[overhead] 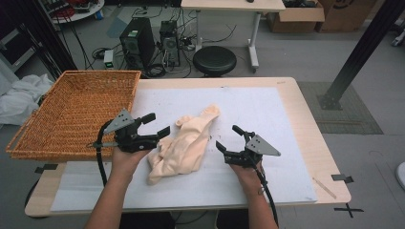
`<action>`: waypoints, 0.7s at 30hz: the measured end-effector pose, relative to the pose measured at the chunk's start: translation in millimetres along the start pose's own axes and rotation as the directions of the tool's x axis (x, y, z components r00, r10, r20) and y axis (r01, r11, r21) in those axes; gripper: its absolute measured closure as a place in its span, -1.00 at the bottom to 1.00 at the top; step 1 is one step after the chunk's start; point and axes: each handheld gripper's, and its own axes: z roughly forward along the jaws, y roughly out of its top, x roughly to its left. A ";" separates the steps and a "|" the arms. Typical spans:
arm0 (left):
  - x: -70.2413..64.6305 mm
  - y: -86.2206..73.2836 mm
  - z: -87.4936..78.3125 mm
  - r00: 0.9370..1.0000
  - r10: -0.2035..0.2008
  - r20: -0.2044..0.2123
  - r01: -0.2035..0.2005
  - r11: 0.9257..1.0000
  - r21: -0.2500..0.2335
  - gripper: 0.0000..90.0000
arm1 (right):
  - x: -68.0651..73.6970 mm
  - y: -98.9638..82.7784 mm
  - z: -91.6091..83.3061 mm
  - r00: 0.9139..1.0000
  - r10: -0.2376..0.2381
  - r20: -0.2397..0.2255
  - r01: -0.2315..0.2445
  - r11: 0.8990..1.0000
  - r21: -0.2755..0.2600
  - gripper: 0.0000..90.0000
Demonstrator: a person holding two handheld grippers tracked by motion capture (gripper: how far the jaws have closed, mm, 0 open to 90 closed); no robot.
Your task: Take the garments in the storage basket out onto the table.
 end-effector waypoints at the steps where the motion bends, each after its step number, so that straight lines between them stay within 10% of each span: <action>1: 1.7 -2.0 0.3 1.000 -0.006 0.003 0.006 1.000 0.000 -0.60 | 0.0 0.1 0.0 1.000 0.000 0.000 0.000 1.000 0.003 -0.68; 21: 3.6 -18.0 37.4 0.999 0.011 0.046 -0.012 1.000 0.015 -0.60 | 0.1 0.0 -0.2 1.000 0.001 -0.002 -0.001 1.000 0.000 -0.68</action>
